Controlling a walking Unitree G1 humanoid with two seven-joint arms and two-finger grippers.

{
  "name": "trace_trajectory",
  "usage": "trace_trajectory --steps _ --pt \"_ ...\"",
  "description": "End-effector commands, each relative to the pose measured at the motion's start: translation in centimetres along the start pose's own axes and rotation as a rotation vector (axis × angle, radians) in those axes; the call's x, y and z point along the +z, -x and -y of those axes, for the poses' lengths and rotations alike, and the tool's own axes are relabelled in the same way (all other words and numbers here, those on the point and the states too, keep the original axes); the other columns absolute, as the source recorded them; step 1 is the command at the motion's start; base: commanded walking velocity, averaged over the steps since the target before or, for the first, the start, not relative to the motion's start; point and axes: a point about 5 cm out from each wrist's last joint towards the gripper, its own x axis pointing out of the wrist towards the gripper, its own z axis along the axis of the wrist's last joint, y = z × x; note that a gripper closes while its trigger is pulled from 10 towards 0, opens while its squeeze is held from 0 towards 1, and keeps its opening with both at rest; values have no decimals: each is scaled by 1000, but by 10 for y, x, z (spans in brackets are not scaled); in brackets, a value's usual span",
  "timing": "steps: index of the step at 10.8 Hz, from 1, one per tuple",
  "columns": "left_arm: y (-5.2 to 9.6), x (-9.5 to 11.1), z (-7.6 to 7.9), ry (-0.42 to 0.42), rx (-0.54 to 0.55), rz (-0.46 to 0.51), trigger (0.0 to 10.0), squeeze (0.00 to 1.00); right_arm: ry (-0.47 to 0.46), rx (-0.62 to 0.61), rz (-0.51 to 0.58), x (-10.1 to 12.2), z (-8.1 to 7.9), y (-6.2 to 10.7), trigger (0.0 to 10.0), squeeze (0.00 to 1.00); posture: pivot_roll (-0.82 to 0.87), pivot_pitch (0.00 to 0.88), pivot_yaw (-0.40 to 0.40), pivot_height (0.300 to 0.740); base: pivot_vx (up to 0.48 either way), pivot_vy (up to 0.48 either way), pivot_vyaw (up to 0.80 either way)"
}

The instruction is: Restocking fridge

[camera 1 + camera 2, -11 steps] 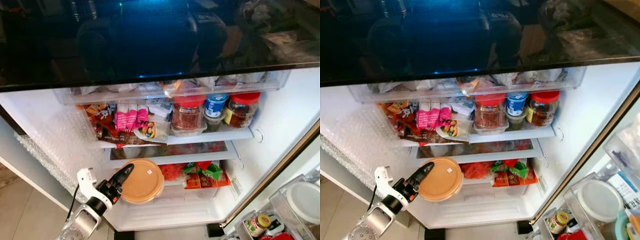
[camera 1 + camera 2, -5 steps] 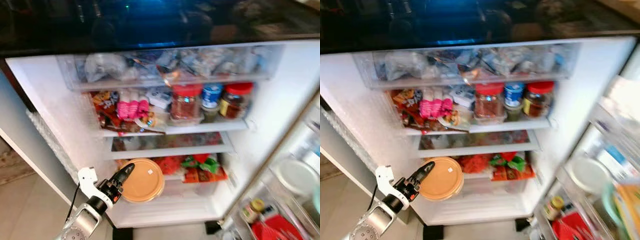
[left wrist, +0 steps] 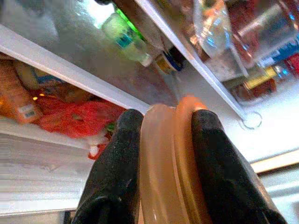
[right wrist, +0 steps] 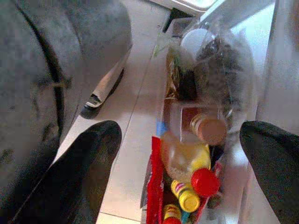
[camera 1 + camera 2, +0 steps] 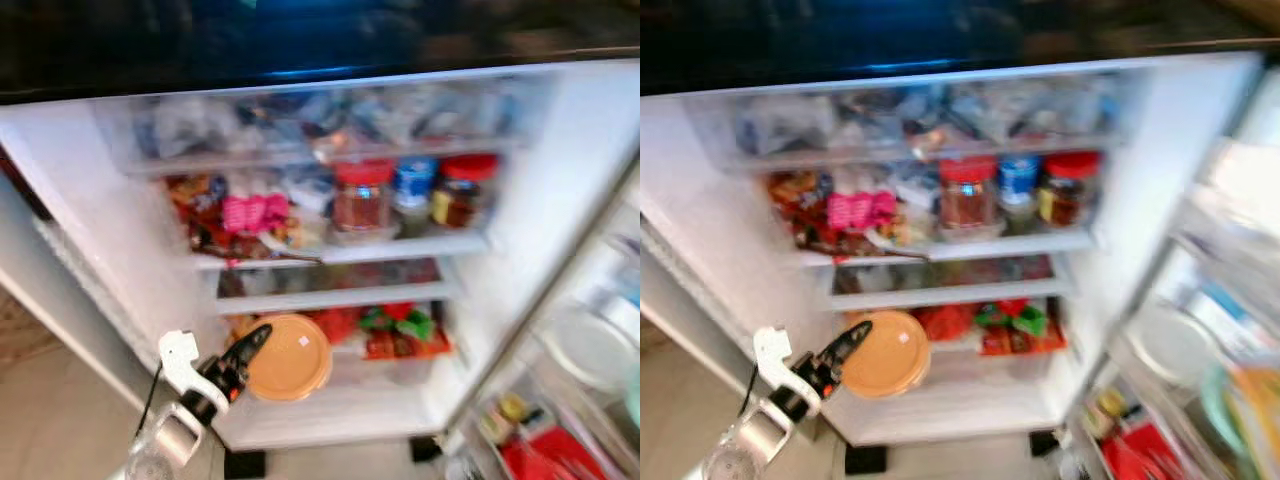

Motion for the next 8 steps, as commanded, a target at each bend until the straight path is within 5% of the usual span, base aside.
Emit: trace_trajectory --steps 1,8 --pt "-2 1 1 -17 -2 -1 10000 0 -6 3 -1 0 -2 0 10000 0 -55 44 14 680 0 0 0" --pt "-6 0 3 -22 -11 -5 10000 0 -6 20 3 1 -2 0 10000 0 -55 39 14 655 0 0 0"
